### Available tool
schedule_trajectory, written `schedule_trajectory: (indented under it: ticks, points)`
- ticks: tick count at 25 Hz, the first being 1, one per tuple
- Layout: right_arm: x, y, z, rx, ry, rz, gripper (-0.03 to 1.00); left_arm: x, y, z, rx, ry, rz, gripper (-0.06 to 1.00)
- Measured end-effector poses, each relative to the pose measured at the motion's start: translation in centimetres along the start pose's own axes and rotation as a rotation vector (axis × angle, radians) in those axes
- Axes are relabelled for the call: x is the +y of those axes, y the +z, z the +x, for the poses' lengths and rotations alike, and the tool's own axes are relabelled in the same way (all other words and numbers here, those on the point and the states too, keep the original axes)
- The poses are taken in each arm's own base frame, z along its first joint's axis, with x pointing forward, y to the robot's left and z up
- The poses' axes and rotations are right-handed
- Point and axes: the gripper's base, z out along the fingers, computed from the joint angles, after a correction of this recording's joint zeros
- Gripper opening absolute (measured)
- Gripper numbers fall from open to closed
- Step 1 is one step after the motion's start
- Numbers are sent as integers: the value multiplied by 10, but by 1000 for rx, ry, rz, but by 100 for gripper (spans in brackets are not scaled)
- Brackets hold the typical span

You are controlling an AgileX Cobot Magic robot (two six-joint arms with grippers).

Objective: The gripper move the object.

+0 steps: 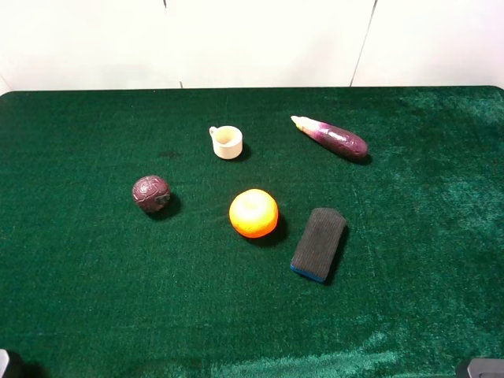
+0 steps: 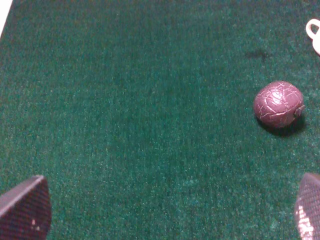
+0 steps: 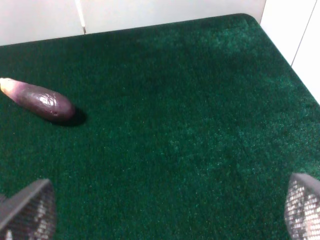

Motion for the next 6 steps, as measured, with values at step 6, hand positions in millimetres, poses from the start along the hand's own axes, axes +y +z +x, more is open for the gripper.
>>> schedule_trajectory:
  ticks: [6]
  points:
    - [0, 0, 0, 0, 0, 0, 70, 0, 0, 0, 0, 0, 0, 99]
